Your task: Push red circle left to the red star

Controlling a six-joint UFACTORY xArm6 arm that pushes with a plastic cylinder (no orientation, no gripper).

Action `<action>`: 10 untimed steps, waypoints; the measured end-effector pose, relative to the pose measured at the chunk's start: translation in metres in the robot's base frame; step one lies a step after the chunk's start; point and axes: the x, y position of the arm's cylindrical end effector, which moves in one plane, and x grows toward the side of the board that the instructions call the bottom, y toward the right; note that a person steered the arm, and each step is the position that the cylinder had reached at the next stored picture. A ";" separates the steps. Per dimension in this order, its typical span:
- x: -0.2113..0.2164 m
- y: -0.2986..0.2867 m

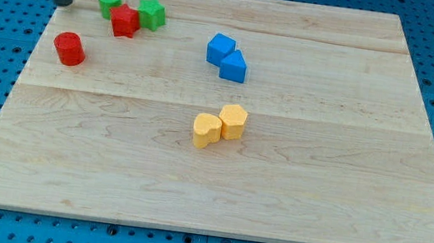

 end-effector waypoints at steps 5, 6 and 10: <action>0.164 -0.039; 0.176 0.007; 0.078 0.014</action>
